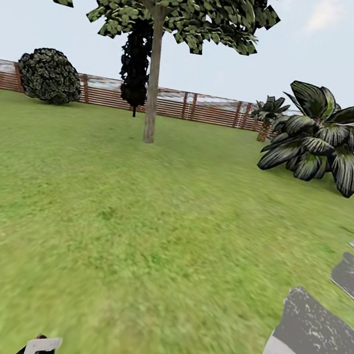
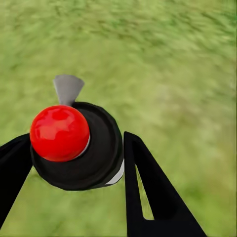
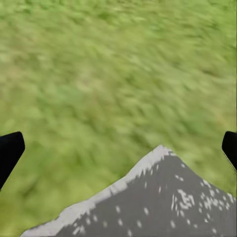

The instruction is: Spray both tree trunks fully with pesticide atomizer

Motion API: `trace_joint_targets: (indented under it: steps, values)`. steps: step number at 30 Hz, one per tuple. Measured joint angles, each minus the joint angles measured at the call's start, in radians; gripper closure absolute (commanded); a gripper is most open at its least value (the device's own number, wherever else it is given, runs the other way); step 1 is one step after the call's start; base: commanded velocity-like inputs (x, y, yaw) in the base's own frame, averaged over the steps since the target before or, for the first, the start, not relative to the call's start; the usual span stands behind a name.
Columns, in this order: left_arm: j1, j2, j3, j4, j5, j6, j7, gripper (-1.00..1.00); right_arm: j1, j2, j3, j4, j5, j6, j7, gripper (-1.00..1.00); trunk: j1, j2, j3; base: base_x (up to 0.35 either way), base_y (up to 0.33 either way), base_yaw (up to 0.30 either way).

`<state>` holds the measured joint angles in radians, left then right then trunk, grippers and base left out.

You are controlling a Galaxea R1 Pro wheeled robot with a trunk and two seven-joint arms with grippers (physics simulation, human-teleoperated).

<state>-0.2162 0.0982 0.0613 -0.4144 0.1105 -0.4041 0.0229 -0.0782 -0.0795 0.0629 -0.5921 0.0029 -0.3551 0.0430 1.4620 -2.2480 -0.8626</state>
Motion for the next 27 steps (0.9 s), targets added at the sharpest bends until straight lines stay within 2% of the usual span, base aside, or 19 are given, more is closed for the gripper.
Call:
trace_joint_targets:
  steps: [27]
  values:
    - [0.000,0.000,0.000,0.000,-0.001,0.002,0.000,1.00,0.000,0.001,0.000,0.001,0.000,0.000,0.000,-1.00,0.000,0.000,0.000,0.339,0.000,0.000]
